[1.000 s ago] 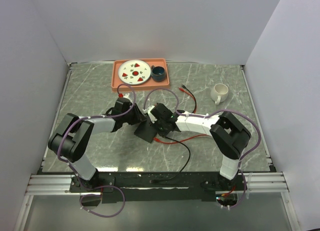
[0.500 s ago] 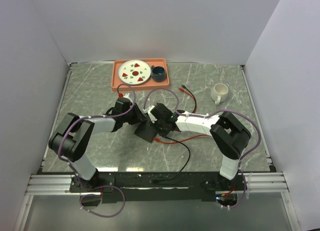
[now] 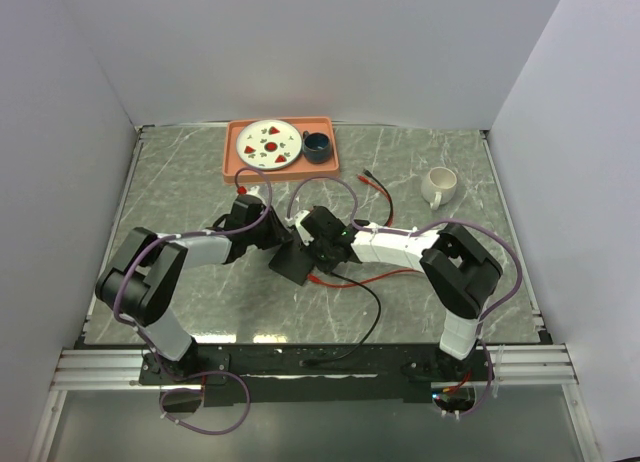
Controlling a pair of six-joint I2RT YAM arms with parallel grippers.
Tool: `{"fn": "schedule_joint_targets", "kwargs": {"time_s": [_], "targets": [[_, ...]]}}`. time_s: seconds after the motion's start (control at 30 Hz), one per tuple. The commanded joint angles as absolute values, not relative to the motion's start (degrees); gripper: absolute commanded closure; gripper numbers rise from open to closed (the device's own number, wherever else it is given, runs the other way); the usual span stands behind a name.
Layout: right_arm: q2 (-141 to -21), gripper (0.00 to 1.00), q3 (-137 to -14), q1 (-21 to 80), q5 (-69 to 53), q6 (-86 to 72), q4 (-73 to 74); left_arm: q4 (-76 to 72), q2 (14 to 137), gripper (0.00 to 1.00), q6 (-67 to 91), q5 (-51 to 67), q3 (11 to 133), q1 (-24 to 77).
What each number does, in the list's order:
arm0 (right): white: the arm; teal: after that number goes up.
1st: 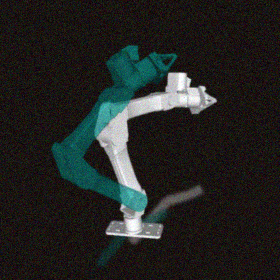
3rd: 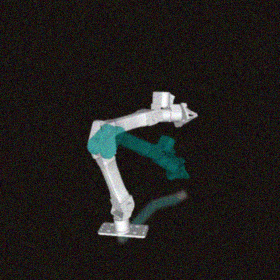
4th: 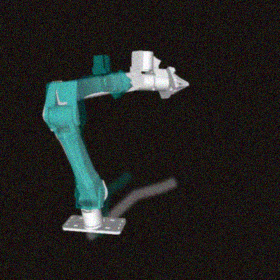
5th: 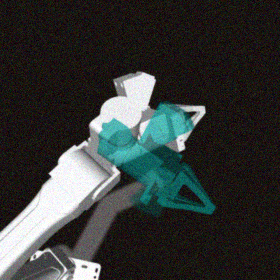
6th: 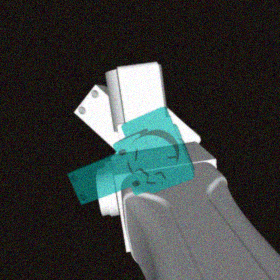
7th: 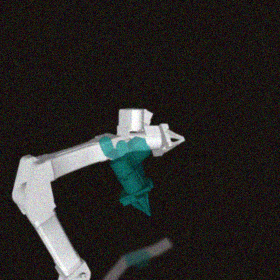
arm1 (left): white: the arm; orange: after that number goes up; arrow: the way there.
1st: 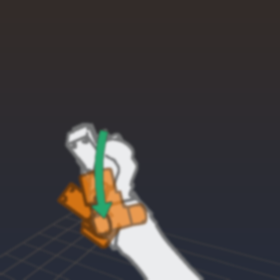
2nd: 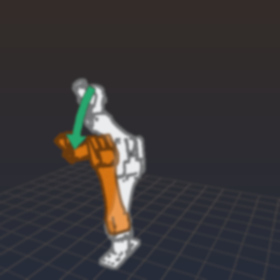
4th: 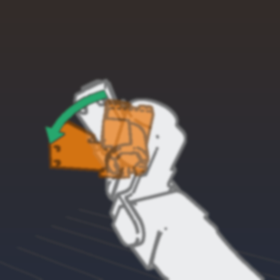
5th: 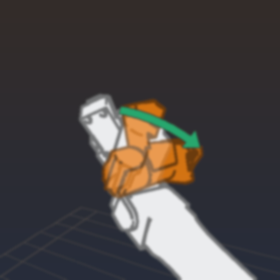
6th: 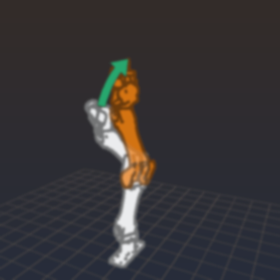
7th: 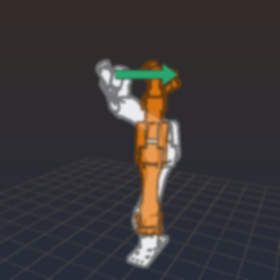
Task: Insert the plug into the switch port
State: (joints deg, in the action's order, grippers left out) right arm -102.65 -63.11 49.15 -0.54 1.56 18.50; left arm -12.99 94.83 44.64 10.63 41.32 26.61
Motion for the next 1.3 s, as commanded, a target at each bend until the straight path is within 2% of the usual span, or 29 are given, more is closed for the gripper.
{"fn": "schedule_joint_targets", "kwargs": {"time_s": [0.0, 0.2, 1.03, 1.27], "targets": [[-99.58, 1.0, -72.59, 49.13, 1.41, 1.41, -7.03, 3.25, 96.5, 0.96, 44.21, 20.21, 37.36, 31.03], [-100.81, 1.0, -75.41, 49.13, 1.15, 1.41, -7.82, 1.67, 97.29, 0.99, 44.56, 20.74, 36.65, 31.03], [-113.55, 1.0, -91.93, 48.25, -1.32, -0.79, -8.17, 1.58, 96.33, 0.99, 45.0, 21.88, 34.45, 31.02], [-115.05, 1.0, -93.87, 47.99, -6.59, 1.93, -8.87, 2.11, 97.2, 0.99, 43.42, 22.5, 36.47, 31.73]]}}
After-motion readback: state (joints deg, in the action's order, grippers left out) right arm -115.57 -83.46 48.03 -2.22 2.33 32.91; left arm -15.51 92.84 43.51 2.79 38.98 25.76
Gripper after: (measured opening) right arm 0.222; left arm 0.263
